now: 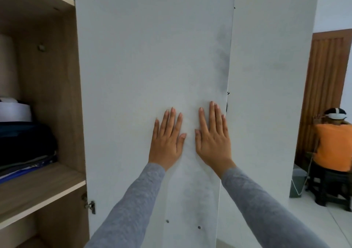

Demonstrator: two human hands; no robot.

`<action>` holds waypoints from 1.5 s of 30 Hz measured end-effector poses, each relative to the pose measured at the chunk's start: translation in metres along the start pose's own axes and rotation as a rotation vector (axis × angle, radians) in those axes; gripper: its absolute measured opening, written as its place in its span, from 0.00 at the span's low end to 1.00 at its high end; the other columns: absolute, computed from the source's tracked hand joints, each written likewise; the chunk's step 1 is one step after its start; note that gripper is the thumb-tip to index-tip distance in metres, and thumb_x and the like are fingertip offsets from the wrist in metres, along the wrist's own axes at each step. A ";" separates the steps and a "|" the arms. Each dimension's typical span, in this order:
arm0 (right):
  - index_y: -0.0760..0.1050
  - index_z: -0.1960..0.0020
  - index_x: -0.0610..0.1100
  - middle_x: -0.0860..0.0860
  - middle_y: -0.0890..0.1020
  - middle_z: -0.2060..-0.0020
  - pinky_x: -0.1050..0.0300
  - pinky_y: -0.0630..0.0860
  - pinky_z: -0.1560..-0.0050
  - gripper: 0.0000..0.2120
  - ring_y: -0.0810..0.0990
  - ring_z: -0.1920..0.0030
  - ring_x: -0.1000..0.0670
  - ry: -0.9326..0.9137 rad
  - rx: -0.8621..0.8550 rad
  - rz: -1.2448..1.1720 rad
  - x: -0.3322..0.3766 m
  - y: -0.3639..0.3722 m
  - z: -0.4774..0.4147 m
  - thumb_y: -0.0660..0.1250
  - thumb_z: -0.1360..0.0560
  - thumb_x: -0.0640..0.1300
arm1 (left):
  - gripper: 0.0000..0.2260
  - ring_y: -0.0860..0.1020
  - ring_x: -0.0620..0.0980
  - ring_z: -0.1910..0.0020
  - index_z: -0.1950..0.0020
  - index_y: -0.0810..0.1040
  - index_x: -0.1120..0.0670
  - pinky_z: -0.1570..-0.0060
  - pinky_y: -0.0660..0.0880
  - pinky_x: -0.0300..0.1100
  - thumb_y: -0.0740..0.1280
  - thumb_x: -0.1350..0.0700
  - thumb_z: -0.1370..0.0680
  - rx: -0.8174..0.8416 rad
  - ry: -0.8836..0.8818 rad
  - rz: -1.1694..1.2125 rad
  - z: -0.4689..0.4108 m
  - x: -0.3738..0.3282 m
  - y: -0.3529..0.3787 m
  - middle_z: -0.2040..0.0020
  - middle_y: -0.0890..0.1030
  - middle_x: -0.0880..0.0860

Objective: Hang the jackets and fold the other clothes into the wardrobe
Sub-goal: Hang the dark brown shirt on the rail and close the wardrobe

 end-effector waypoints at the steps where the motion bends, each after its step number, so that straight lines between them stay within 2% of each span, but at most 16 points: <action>1: 0.58 0.25 0.41 0.39 0.57 0.26 0.46 0.54 0.26 0.27 0.53 0.24 0.43 0.000 0.008 0.006 0.000 0.002 0.000 0.53 0.21 0.48 | 0.24 0.54 0.53 0.24 0.24 0.53 0.56 0.28 0.55 0.56 0.46 0.46 0.18 -0.001 0.000 -0.001 0.000 0.001 0.000 0.24 0.54 0.55; 6: 0.56 0.24 0.41 0.39 0.56 0.25 0.47 0.51 0.25 0.26 0.53 0.24 0.43 -0.007 0.053 0.015 -0.001 0.004 -0.001 0.51 0.20 0.48 | 0.24 0.53 0.53 0.24 0.24 0.52 0.56 0.28 0.53 0.53 0.44 0.47 0.17 0.046 -0.022 -0.026 -0.003 -0.001 0.001 0.24 0.56 0.57; 12: 0.54 0.24 0.38 0.37 0.54 0.25 0.46 0.47 0.24 0.27 0.51 0.24 0.41 -0.003 0.133 -0.002 -0.002 0.005 0.001 0.51 0.21 0.47 | 0.25 0.54 0.51 0.24 0.23 0.53 0.57 0.28 0.54 0.49 0.46 0.49 0.19 0.160 -0.072 -0.051 -0.002 -0.008 -0.007 0.23 0.55 0.56; 17: 0.53 0.24 0.37 0.38 0.52 0.24 0.48 0.43 0.25 0.29 0.49 0.24 0.41 -0.071 0.242 -0.041 0.004 0.002 0.010 0.56 0.22 0.43 | 0.27 0.50 0.48 0.23 0.23 0.50 0.56 0.27 0.50 0.48 0.40 0.48 0.21 0.259 -0.164 -0.135 0.017 -0.004 -0.025 0.22 0.47 0.52; 19: 0.56 0.25 0.37 0.39 0.54 0.24 0.49 0.42 0.25 0.29 0.49 0.24 0.42 -0.112 0.286 -0.098 0.008 -0.001 0.024 0.56 0.25 0.39 | 0.27 0.48 0.47 0.23 0.23 0.49 0.56 0.27 0.46 0.46 0.39 0.47 0.21 0.268 -0.217 -0.154 0.033 -0.005 -0.038 0.23 0.45 0.50; 23: 0.70 0.31 0.39 0.41 0.62 0.27 0.46 0.48 0.25 0.26 0.57 0.25 0.40 -0.075 0.411 -0.293 0.014 -0.004 0.045 0.52 0.28 0.39 | 0.28 0.44 0.45 0.24 0.23 0.45 0.54 0.27 0.42 0.43 0.37 0.45 0.21 0.302 -0.298 -0.191 0.063 -0.015 -0.058 0.24 0.41 0.48; 24: 0.68 0.30 0.40 0.41 0.60 0.25 0.47 0.47 0.25 0.24 0.55 0.25 0.40 -0.054 0.462 -0.367 0.019 -0.005 0.049 0.53 0.26 0.39 | 0.28 0.44 0.45 0.24 0.23 0.45 0.54 0.27 0.41 0.43 0.36 0.45 0.22 0.310 -0.320 -0.205 0.071 -0.018 -0.065 0.23 0.42 0.48; 27: 0.52 0.23 0.44 0.43 0.47 0.23 0.49 0.43 0.25 0.26 0.43 0.23 0.43 -0.045 0.743 -0.568 0.043 -0.001 0.077 0.52 0.20 0.41 | 0.29 0.45 0.45 0.24 0.23 0.48 0.56 0.26 0.42 0.44 0.37 0.45 0.22 0.328 -0.399 -0.257 0.103 -0.021 -0.093 0.22 0.47 0.51; 29: 0.50 0.23 0.43 0.42 0.48 0.23 0.49 0.44 0.26 0.26 0.44 0.23 0.43 -0.047 0.800 -0.672 0.059 -0.011 0.091 0.52 0.19 0.41 | 0.26 0.45 0.46 0.24 0.23 0.49 0.56 0.25 0.44 0.46 0.40 0.46 0.19 0.361 -0.475 -0.302 0.130 -0.023 -0.117 0.22 0.47 0.51; 32: 0.52 0.23 0.42 0.42 0.50 0.23 0.50 0.45 0.26 0.25 0.46 0.23 0.42 -0.071 0.865 -0.886 0.103 -0.036 0.101 0.52 0.19 0.41 | 0.24 0.42 0.46 0.24 0.23 0.46 0.55 0.27 0.39 0.43 0.46 0.50 0.17 0.406 -0.621 -0.409 0.171 -0.012 -0.172 0.22 0.45 0.51; 36: 0.55 0.24 0.42 0.43 0.52 0.23 0.51 0.49 0.25 0.24 0.48 0.23 0.45 -0.093 0.950 -1.139 0.169 -0.081 0.106 0.53 0.19 0.42 | 0.24 0.42 0.46 0.24 0.22 0.46 0.54 0.27 0.39 0.42 0.47 0.50 0.17 0.420 -0.731 -0.560 0.211 -0.010 -0.261 0.22 0.45 0.50; 40: 0.55 0.24 0.43 0.46 0.51 0.23 0.53 0.48 0.26 0.24 0.46 0.23 0.48 -0.221 1.071 -1.361 0.240 -0.156 0.119 0.52 0.19 0.41 | 0.23 0.43 0.45 0.24 0.22 0.46 0.53 0.27 0.40 0.42 0.46 0.50 0.17 0.389 -0.867 -0.646 0.249 -0.021 -0.363 0.22 0.45 0.50; 45: 0.58 0.25 0.42 0.46 0.55 0.24 0.54 0.50 0.26 0.22 0.51 0.24 0.48 -0.309 1.060 -1.535 0.316 -0.265 0.112 0.53 0.19 0.42 | 0.23 0.46 0.46 0.23 0.22 0.48 0.54 0.25 0.45 0.43 0.48 0.50 0.17 0.340 -0.983 -0.743 0.297 -0.041 -0.488 0.22 0.48 0.51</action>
Point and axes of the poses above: each hand's wrist, its own z-axis away from the middle knuckle, its own y-axis out of the palm, x = y × z, the point moved 8 cm from there along -z, towards the middle knuckle
